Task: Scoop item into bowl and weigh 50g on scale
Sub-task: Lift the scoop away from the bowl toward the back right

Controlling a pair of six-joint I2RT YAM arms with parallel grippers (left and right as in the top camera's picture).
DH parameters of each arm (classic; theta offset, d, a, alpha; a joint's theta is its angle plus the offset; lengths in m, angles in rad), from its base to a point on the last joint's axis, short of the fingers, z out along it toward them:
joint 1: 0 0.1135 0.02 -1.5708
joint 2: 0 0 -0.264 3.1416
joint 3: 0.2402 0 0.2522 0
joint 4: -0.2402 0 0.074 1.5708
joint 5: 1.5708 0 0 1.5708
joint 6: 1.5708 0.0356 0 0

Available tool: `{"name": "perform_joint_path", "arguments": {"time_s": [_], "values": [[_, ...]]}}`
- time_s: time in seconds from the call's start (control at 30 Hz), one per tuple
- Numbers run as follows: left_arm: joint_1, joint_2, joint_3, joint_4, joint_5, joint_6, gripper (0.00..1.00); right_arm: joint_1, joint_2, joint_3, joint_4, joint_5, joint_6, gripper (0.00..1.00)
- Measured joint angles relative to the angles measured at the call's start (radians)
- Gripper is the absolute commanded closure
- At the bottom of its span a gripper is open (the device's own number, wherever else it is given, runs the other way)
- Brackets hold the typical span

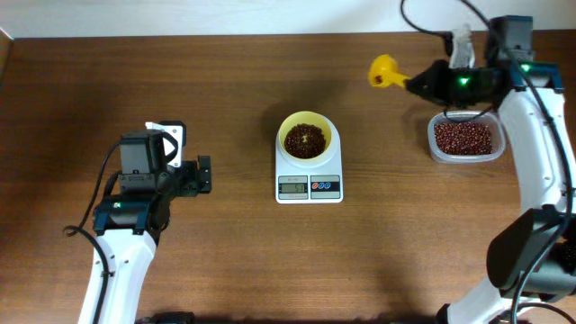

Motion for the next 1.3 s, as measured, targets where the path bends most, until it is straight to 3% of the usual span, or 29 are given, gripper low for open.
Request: {"name": "perform_joint_path", "arguments": {"time_s": [0.43, 0.77, 1.3], "values": [[0.0, 0.0, 0.0, 0.0, 0.0, 0.0, 0.01, 0.015, 0.0, 0.0, 0.067, 0.087, 0.071, 0.96], [0.0, 0.0, 0.0, 0.0, 0.0, 0.0, 0.01, 0.015, 0.0, 0.0, 0.351, 0.128, 0.25, 0.96], [0.0, 0.0, 0.0, 0.0, 0.0, 0.0, 0.01, 0.015, 0.0, 0.0, 0.353, 0.162, 0.319, 0.96]]}}
